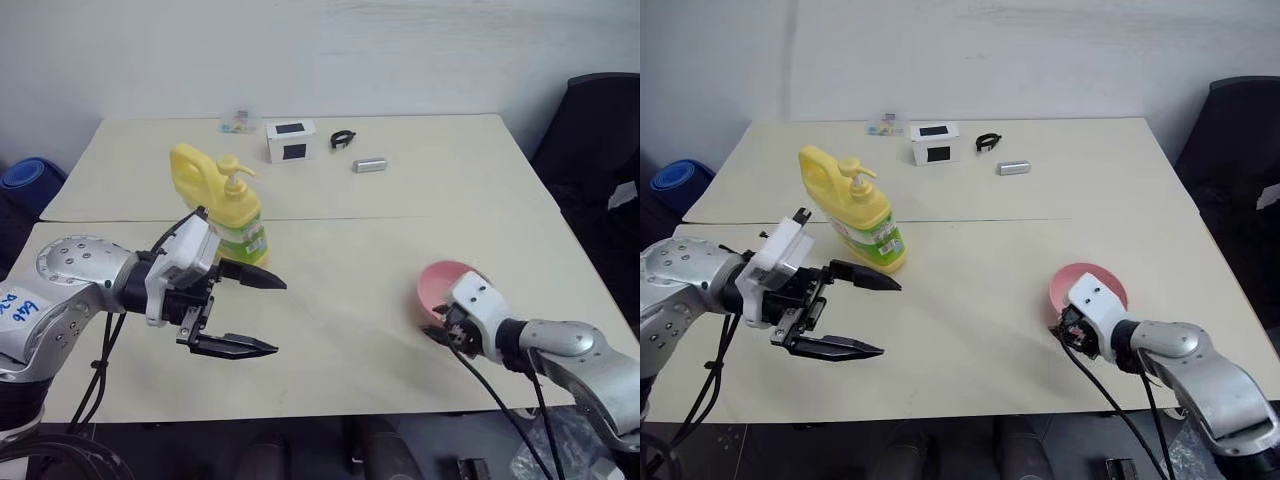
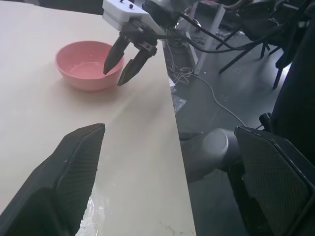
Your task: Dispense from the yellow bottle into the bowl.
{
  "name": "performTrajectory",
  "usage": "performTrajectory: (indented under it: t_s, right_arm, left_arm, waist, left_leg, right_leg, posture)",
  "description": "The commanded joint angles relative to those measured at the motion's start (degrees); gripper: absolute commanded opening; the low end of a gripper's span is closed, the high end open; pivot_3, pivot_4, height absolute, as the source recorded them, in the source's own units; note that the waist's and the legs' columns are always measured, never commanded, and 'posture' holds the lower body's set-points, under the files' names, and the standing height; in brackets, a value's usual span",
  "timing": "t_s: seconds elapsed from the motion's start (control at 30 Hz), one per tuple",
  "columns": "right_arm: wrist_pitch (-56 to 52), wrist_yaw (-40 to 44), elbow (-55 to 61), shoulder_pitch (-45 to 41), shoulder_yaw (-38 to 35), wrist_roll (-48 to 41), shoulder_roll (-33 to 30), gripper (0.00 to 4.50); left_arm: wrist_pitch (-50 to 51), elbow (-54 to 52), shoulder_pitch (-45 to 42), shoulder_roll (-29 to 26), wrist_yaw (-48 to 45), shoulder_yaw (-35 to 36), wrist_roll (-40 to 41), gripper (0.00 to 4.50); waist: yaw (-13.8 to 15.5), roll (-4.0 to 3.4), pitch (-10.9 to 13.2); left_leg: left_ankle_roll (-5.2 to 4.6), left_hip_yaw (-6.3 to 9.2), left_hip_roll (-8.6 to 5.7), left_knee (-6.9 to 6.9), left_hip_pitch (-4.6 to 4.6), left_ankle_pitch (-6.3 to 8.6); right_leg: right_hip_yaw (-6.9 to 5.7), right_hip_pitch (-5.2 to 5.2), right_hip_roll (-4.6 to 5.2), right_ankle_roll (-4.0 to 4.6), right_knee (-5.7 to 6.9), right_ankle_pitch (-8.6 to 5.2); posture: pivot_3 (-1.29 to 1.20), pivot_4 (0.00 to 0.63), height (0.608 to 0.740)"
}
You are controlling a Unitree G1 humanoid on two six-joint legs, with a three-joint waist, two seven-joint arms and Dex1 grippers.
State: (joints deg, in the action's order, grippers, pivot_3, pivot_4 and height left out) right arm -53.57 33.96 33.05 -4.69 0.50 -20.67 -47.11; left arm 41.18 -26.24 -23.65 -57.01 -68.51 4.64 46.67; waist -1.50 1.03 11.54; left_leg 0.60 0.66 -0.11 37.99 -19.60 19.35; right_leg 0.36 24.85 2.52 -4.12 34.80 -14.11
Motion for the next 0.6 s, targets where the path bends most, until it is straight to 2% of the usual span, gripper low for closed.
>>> performTrajectory:
  t_s: [0.03,0.3,0.6]
  right_arm:
    - [1.29,-2.02,-1.43,-0.59,1.52,2.01,1.75,1.85]
    - [4.29,-4.10,-6.73,-2.08,3.03,5.96,3.59,1.85]
    - [-5.74,0.94,5.78,-3.81,-5.45,-5.28,2.05,1.85]
  left_arm:
    - [-0.05,-0.37,-1.28,0.35,0.63,0.39,-0.03,4.50]
    - [0.69,-0.60,-2.81,0.81,1.73,-0.01,0.13,4.50]
    - [0.74,-0.01,-2.74,0.03,1.29,0.84,-0.20,4.50]
  waist:
    - [0.03,0.01,0.00]
    - [0.05,0.01,0.00]
    - [0.05,0.01,0.00]
  left_leg:
    - [0.00,0.01,-0.01,0.01,0.00,0.00]
    - [-0.01,0.00,-0.05,0.07,-0.02,0.00]
    - [-0.01,0.02,-0.02,0.07,0.01,0.00]
  right_leg:
    - [0.00,-0.01,0.01,0.00,0.00,0.00]
    - [0.01,-0.03,0.03,-0.03,0.02,0.02]
    - [0.00,0.00,0.00,-0.02,0.12,0.01]
  posture:
    - [0.00,0.150,0.740]
    - [0.00,0.150,0.740]
    - [0.00,0.150,0.740]
